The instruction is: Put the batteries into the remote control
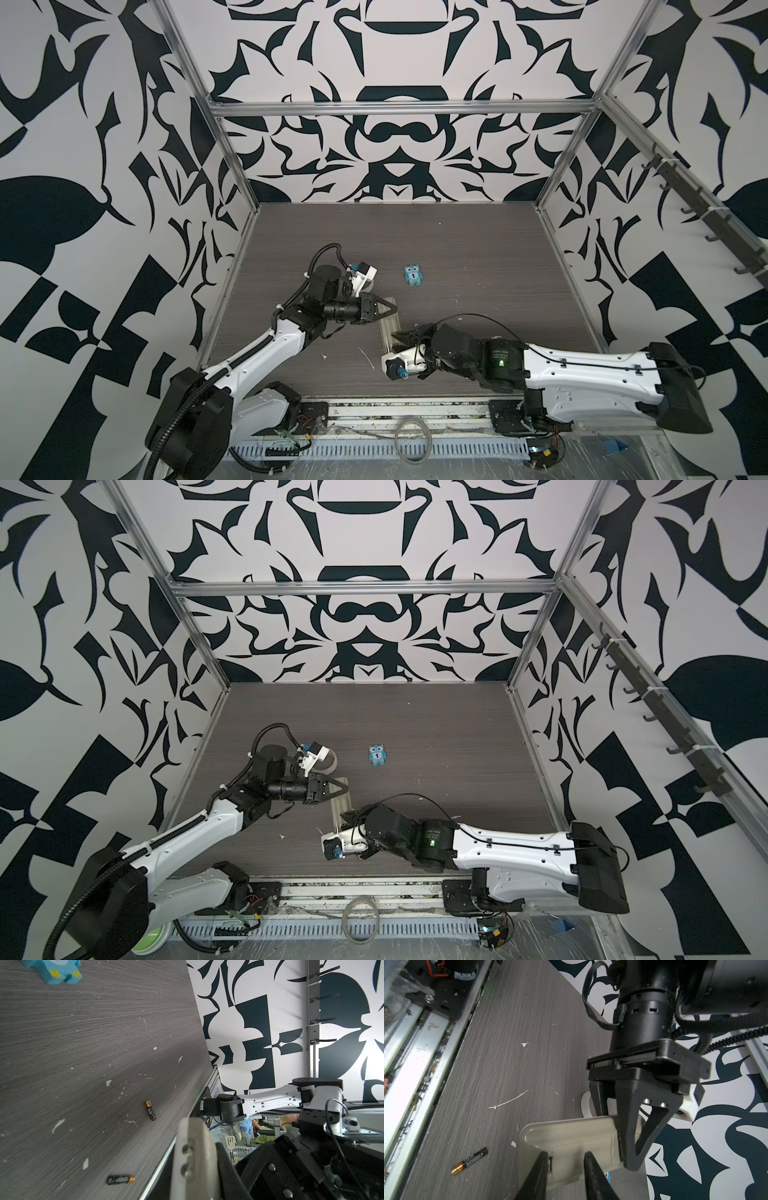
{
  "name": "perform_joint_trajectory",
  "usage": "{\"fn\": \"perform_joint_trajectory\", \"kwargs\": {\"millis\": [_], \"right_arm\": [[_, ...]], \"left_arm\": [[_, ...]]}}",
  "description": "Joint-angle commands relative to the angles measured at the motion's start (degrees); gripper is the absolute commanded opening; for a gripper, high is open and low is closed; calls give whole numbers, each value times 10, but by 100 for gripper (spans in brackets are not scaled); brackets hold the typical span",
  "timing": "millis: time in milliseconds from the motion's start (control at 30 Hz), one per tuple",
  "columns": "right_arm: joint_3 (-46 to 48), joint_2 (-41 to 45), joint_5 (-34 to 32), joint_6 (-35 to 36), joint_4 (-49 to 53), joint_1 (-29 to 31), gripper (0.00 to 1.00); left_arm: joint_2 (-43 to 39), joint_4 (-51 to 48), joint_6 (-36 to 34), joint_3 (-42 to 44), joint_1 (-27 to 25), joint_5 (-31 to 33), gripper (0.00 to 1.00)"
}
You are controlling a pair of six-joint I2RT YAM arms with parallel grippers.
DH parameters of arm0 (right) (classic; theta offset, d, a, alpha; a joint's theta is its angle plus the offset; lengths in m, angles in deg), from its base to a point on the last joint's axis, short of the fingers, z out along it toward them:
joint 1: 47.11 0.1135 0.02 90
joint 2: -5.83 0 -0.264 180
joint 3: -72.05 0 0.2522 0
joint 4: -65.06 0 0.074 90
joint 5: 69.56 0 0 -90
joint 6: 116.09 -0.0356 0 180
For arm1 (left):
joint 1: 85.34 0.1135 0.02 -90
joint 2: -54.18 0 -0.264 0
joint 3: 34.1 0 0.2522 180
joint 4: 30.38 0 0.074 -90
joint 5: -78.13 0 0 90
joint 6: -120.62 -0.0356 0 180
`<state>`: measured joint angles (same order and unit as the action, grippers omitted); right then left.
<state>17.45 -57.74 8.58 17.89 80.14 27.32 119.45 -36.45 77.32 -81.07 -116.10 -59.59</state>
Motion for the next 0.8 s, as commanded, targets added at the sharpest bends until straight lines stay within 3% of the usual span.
{"fn": "perform_joint_trajectory", "kwargs": {"millis": [0,767], "right_arm": [[-2,15,-66,9,-64,-7,33],[6,30,-86,16,-78,0,30]], "left_arm": [[-1,-26,4,-9,-12,-54,0],[-3,-39,-4,-11,-12,-47,0]]}}
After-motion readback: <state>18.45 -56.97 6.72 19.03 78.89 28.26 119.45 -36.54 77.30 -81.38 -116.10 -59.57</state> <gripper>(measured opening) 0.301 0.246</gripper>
